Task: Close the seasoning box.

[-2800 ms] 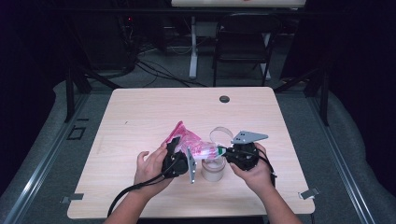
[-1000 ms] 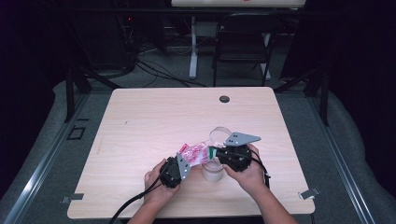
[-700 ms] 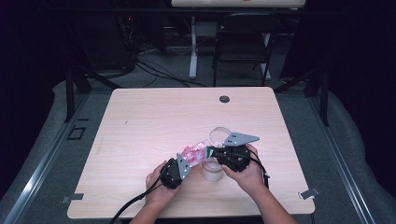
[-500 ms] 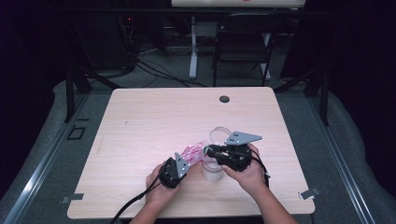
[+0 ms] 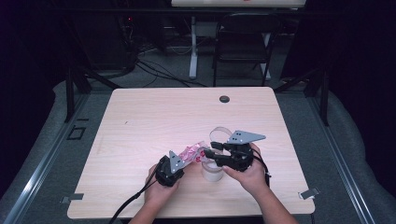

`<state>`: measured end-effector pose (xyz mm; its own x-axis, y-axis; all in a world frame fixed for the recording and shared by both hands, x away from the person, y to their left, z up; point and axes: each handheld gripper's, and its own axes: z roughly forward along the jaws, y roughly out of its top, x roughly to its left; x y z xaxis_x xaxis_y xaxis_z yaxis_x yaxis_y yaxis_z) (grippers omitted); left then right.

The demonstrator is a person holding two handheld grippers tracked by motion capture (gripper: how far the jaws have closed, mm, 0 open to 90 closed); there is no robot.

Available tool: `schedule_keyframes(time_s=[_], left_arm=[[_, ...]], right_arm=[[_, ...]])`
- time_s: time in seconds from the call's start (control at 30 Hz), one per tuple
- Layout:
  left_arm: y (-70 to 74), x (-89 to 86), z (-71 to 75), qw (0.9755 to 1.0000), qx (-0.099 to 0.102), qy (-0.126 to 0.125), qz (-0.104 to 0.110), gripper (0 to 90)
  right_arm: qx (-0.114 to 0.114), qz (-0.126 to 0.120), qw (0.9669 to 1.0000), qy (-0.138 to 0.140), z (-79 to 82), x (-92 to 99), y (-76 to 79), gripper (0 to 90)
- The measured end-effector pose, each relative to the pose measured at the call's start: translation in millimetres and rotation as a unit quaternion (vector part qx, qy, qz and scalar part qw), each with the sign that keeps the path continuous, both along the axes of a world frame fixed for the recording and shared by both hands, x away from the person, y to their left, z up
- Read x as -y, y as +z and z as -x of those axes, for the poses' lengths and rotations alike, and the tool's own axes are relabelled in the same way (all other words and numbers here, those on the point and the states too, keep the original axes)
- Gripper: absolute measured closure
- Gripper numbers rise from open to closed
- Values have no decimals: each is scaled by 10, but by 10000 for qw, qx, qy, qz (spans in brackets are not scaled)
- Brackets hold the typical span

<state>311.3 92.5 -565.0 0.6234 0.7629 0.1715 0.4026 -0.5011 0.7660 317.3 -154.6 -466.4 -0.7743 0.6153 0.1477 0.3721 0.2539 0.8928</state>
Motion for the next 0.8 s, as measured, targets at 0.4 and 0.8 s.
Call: schedule_keyframes(time_s=[0.4, 0.8], left_arm=[[75, -287, -149, 9944, -467, 49, 951, 740], [259, -830, -158, 9868, -453, 371, 1511, 740]], right_arm=[[260, -179, 9994, -105, 44, 102, 142, 507], [343, 39, 9988, -343, 41, 209, 149, 538]])
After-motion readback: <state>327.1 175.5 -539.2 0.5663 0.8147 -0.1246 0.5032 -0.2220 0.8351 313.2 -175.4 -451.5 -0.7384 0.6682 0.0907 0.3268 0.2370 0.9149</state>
